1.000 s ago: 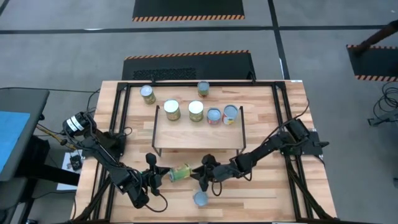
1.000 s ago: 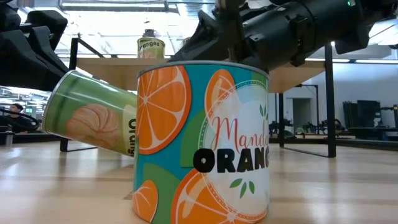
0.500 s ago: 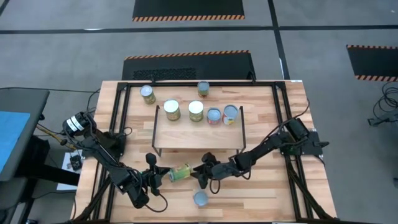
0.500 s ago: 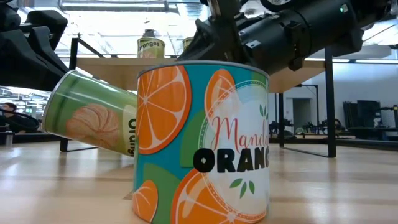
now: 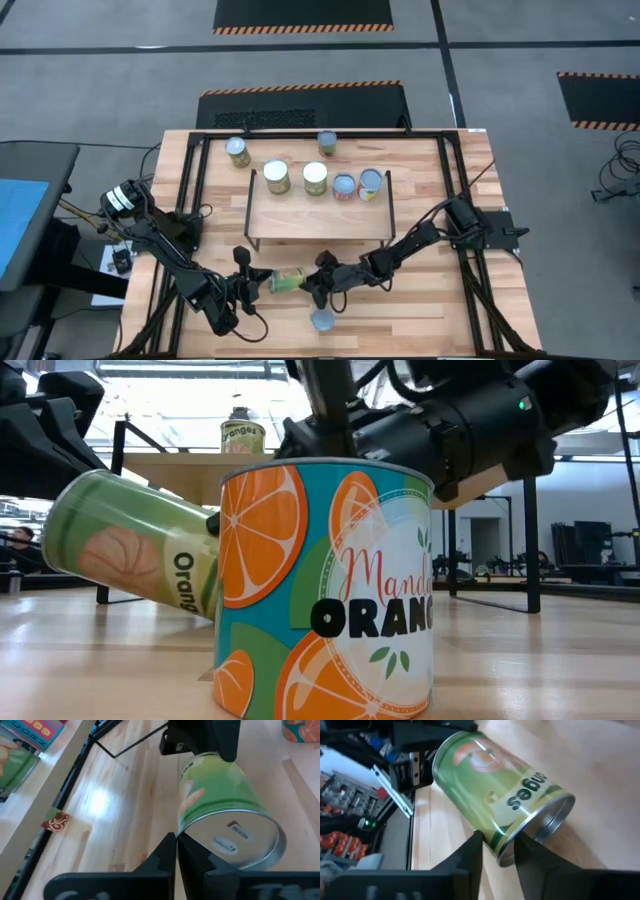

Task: Pick and place cans onto a shelf
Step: Put the canned orange on the shelf aligned with the other canned orange

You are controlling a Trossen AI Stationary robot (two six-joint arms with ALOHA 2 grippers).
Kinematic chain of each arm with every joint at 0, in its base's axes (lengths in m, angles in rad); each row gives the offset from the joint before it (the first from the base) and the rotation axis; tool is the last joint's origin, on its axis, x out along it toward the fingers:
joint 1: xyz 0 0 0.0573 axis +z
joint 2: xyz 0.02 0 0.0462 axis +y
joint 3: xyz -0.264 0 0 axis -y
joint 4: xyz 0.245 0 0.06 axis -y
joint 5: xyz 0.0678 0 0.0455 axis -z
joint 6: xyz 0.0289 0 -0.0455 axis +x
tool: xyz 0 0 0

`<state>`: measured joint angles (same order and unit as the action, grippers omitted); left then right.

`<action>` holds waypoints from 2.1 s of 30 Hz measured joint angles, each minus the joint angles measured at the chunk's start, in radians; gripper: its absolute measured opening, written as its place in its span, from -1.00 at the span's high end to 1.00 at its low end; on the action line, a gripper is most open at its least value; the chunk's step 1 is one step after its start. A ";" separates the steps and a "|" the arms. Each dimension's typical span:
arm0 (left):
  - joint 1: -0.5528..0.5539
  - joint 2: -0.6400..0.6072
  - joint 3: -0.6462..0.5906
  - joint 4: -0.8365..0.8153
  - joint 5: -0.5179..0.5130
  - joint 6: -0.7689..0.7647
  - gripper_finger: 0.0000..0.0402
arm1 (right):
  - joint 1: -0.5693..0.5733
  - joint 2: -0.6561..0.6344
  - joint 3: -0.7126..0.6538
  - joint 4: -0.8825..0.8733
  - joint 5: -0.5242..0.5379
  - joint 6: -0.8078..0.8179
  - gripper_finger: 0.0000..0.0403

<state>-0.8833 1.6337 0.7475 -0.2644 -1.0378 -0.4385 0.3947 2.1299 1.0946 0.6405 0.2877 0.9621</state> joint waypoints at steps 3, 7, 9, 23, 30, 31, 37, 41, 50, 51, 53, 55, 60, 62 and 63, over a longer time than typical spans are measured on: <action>0.000 0.000 0.000 0.005 0.007 0.000 1.00 | 0.013 -0.013 0.000 -0.015 0.000 -0.045 0.57; 0.001 0.000 0.000 0.006 0.012 -0.019 1.00 | 0.028 -0.050 -0.001 -0.038 0.016 -0.126 0.79; 0.002 0.000 0.000 0.009 0.012 -0.024 0.99 | 0.033 -0.068 -0.001 -0.053 0.020 -0.157 0.88; 0.002 -0.005 0.001 0.016 -0.006 -0.019 0.58 | 0.029 -0.189 0.004 -0.191 0.035 -0.282 0.98; 0.002 -0.005 0.002 0.014 0.009 -0.020 0.41 | 0.030 -0.281 0.006 -0.330 0.036 -0.321 0.98; 0.002 -0.005 0.002 0.013 0.014 -0.020 0.39 | 0.030 -0.290 0.006 -0.340 0.036 -0.326 0.98; 0.004 -0.005 0.002 -0.030 0.047 -0.047 0.30 | 0.037 -0.325 0.027 -0.480 0.030 -0.339 0.98; 0.004 -0.008 0.002 -0.077 0.049 -0.090 0.29 | 0.044 -0.330 0.164 -0.787 0.032 -0.356 0.98; 0.009 -0.050 0.002 -0.073 0.093 -0.085 0.41 | 0.058 -0.146 0.618 -1.290 0.028 -0.630 0.99; 0.009 -0.050 0.002 -0.074 0.097 -0.085 0.43 | 0.057 -0.113 0.666 -1.337 0.028 -0.665 0.99; 0.009 -0.050 0.002 -0.074 0.112 -0.082 0.46 | 0.057 -0.048 0.760 -1.404 0.026 -0.730 0.98; 0.009 -0.050 0.002 -0.074 0.135 -0.082 0.48 | 0.056 0.014 0.847 -1.473 0.022 -0.799 0.97; 0.009 -0.050 0.002 -0.072 0.144 -0.071 0.52 | 0.046 0.129 1.033 -1.586 0.021 -0.977 0.98; 0.009 -0.050 0.002 -0.068 0.144 -0.068 0.54 | 0.038 0.158 1.075 -1.618 0.016 -1.025 0.98; 0.009 -0.050 0.002 -0.067 0.145 -0.064 0.55 | 0.033 0.167 1.091 -1.630 0.006 -1.048 0.98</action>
<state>-0.8742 1.5841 0.7490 -0.3313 -0.8932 -0.5022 0.4275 2.2970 2.1854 -0.9892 0.2933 -0.0861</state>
